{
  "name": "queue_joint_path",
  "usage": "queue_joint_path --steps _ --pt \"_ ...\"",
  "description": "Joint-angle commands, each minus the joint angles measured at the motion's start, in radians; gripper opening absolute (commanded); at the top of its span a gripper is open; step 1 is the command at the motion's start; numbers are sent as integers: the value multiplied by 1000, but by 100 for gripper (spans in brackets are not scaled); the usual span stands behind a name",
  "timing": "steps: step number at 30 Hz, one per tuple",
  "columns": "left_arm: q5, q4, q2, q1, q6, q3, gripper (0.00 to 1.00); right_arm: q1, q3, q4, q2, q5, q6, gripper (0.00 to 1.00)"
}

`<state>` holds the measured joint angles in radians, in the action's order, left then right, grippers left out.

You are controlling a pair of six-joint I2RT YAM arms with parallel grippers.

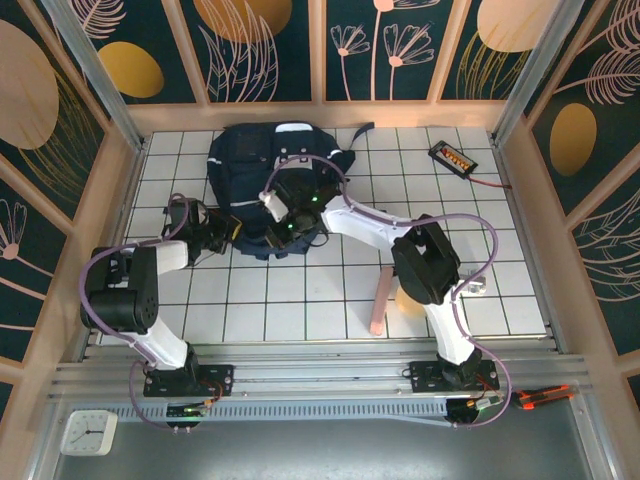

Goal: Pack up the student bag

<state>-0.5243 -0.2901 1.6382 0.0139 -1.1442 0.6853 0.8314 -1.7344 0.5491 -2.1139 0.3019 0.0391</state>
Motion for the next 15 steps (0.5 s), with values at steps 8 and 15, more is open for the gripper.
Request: queue_joint_path --steps 8,15 --pt "28 198 -26 181 200 56 0 -230 102 116 117 -130 -116 0" --pt "-42 170 -33 179 170 69 40 -219 129 46 153 13 -86 0"
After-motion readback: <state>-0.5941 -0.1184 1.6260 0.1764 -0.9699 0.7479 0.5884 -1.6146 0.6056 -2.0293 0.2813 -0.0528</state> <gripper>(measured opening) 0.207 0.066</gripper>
